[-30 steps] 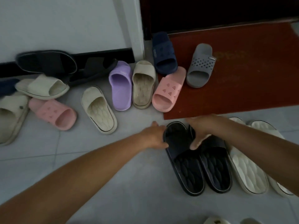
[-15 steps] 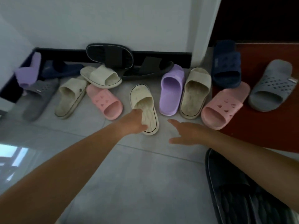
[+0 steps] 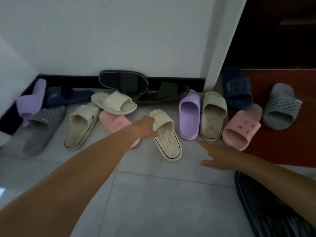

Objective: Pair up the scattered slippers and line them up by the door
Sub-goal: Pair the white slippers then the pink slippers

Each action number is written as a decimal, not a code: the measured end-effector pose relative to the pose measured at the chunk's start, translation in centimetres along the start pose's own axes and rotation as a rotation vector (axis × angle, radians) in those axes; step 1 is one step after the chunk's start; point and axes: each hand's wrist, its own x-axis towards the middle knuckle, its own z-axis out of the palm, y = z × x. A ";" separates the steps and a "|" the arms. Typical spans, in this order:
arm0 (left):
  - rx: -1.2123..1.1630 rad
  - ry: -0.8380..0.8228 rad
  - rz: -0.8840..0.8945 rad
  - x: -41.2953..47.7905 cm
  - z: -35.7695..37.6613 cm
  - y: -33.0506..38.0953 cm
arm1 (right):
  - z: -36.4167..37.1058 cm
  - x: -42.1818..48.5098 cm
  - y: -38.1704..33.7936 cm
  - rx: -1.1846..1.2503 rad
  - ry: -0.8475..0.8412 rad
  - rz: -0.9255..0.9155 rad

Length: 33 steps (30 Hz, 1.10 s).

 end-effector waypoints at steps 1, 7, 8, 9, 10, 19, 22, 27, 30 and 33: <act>0.012 0.006 -0.001 0.7 -0.2 -0.8 | 0.4 -0.7 0.3 0.007 -0.002 0.041; -0.003 0.103 -0.115 4.6 -0.8 -7.9 | 3.3 -2.5 -0.6 0.092 -0.039 0.270; -0.054 0.170 -0.132 5.1 -0.9 -9.4 | 3.6 -2.0 -1.4 0.107 -0.043 0.281; -0.103 0.254 -0.148 5.6 -1.0 -10.8 | 3.8 -1.3 -2.3 0.120 -0.039 0.287; -0.135 0.339 -0.165 6.1 -1.1 -12.2 | 3.9 -0.4 -3.2 0.135 -0.025 0.292; -0.383 0.517 -0.394 10.2 -1.0 -19.3 | 1.4 10.3 -11.2 0.339 0.189 0.239; -0.396 0.580 -0.405 11.2 -1.0 -19.0 | 0.0 12.1 -12.2 0.311 0.230 0.234; -0.378 0.608 -0.412 12.2 -1.1 -18.9 | -2.0 13.8 -12.6 0.449 0.268 0.288; -0.339 0.594 -0.387 12.7 -1.0 -18.9 | -2.5 14.2 -13.3 1.015 0.291 0.361; -0.397 0.650 -0.380 12.9 -1.4 -18.9 | -2.3 15.1 -14.2 1.816 0.354 0.383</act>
